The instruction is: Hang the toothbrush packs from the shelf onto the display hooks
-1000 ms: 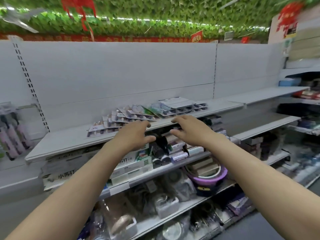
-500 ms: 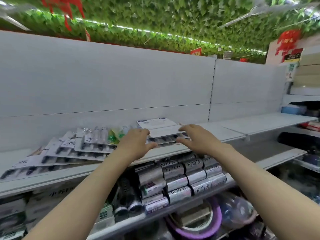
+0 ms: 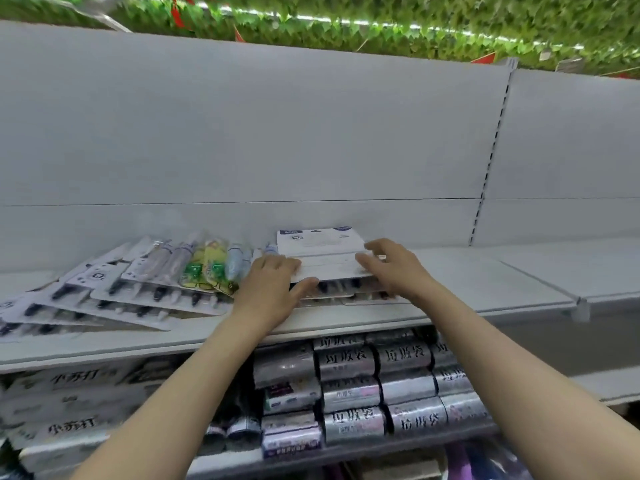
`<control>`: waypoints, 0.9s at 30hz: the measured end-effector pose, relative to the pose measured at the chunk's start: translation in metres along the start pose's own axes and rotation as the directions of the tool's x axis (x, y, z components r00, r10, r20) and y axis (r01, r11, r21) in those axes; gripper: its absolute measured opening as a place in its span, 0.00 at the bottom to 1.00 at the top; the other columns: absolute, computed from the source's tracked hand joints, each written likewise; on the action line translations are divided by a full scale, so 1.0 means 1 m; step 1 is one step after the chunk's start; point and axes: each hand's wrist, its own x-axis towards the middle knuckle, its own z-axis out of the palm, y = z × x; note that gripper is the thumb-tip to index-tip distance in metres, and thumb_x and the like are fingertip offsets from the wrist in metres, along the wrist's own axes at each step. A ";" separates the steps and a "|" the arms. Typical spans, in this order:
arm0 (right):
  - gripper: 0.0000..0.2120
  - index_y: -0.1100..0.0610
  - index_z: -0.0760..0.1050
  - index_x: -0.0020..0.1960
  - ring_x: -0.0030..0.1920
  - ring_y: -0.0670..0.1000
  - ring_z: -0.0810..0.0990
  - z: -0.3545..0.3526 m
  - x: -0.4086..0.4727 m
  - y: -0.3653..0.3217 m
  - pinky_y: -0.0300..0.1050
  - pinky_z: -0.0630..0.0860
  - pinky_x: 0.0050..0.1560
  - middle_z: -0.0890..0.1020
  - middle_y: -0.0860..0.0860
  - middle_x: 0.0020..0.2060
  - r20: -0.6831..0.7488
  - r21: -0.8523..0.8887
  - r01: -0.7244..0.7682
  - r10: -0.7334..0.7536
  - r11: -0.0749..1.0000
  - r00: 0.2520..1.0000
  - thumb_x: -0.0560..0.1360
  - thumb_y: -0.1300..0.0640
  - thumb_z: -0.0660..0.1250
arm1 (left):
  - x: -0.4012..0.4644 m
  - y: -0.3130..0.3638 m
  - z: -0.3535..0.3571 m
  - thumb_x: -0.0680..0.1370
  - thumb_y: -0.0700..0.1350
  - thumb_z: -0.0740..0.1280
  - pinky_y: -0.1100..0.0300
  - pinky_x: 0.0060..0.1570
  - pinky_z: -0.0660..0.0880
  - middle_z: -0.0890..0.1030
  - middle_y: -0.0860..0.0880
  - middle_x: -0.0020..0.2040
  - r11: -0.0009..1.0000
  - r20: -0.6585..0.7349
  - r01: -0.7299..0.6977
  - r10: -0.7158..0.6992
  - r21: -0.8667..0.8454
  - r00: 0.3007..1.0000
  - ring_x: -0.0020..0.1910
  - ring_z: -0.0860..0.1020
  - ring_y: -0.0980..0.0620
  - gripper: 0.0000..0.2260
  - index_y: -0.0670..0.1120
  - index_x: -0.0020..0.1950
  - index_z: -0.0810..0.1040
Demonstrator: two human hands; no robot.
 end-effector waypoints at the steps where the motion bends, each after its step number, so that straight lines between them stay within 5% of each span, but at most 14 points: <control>1: 0.24 0.54 0.72 0.71 0.67 0.53 0.75 -0.001 0.007 0.002 0.51 0.73 0.66 0.76 0.52 0.68 0.003 0.061 -0.003 0.003 0.998 1.000 0.79 0.43 0.66 | 0.001 0.001 0.002 0.77 0.69 0.54 0.50 0.69 0.63 0.74 0.47 0.69 1.000 -0.009 0.014 -0.014 0.007 1.000 0.70 0.66 0.44 0.31 0.49 0.71 0.73; 9: 0.14 0.50 0.80 0.59 0.55 0.48 0.81 -0.019 0.038 0.019 0.51 0.79 0.61 0.82 0.49 0.56 -0.046 0.404 0.095 -0.083 0.910 0.995 0.74 0.50 0.74 | 0.007 0.060 0.009 0.59 0.83 0.34 0.42 0.76 0.46 0.73 0.52 0.72 0.986 -0.056 0.109 -0.102 0.129 0.993 0.78 0.56 0.45 0.55 0.54 0.72 0.71; 12: 0.16 0.50 0.80 0.59 0.50 0.46 0.83 -0.023 0.039 0.016 0.50 0.80 0.58 0.82 0.45 0.54 -0.059 0.436 0.188 -0.181 0.880 0.982 0.74 0.48 0.74 | 0.017 0.080 0.017 0.71 0.76 0.54 0.45 0.72 0.61 0.77 0.48 0.68 0.997 -0.158 0.079 -0.077 0.009 0.985 0.72 0.68 0.42 0.40 0.51 0.72 0.74; 14: 0.16 0.51 0.80 0.60 0.46 0.46 0.85 -0.025 0.038 0.016 0.49 0.81 0.57 0.83 0.44 0.53 -0.068 0.492 0.221 -0.216 0.842 0.974 0.74 0.48 0.74 | 0.021 0.087 0.019 0.76 0.53 0.69 0.51 0.65 0.69 0.81 0.46 0.64 0.998 -0.281 0.042 -0.053 -0.045 0.958 0.65 0.75 0.41 0.22 0.50 0.70 0.76; 17: 0.16 0.51 0.79 0.59 0.50 0.46 0.85 -0.029 0.039 0.022 0.49 0.81 0.57 0.84 0.44 0.54 -0.073 0.596 0.220 -0.221 0.773 0.973 0.75 0.46 0.73 | 0.024 0.100 0.017 0.77 0.40 0.69 0.57 0.54 0.72 0.84 0.47 0.59 0.994 -0.410 0.028 -0.070 -0.108 0.909 0.58 0.79 0.45 0.20 0.51 0.68 0.78; 21: 0.19 0.49 0.77 0.62 0.57 0.46 0.83 -0.034 0.046 0.034 0.51 0.80 0.60 0.81 0.44 0.58 -0.080 0.646 0.216 -0.217 0.732 0.973 0.74 0.43 0.73 | 0.029 0.117 0.008 0.80 0.47 0.68 0.58 0.44 0.75 0.86 0.51 0.48 0.956 -0.569 -0.071 -0.109 -0.285 0.815 0.46 0.81 0.51 0.15 0.54 0.67 0.79; 24: 0.28 0.50 0.70 0.70 0.64 0.50 0.77 -0.034 0.046 0.035 0.52 0.74 0.67 0.76 0.47 0.66 0.005 0.653 0.124 -0.168 0.747 0.986 0.75 0.40 0.71 | 0.030 0.140 -0.007 0.79 0.49 0.69 0.64 0.48 0.76 0.85 0.55 0.47 0.799 -0.598 -0.156 -0.289 -0.581 0.747 0.45 0.81 0.59 0.11 0.52 0.61 0.82; 27: 0.43 0.53 0.60 0.78 0.69 0.54 0.73 -0.032 0.045 0.032 0.56 0.69 0.72 0.69 0.51 0.73 0.220 0.745 -0.122 -0.068 0.656 0.973 0.71 0.36 0.73 | 0.029 0.162 -0.020 0.76 0.55 0.69 0.48 0.51 0.82 0.86 0.52 0.48 0.389 -0.424 -0.238 -0.512 -0.890 0.747 0.51 0.84 0.51 0.07 0.54 0.50 0.83</control>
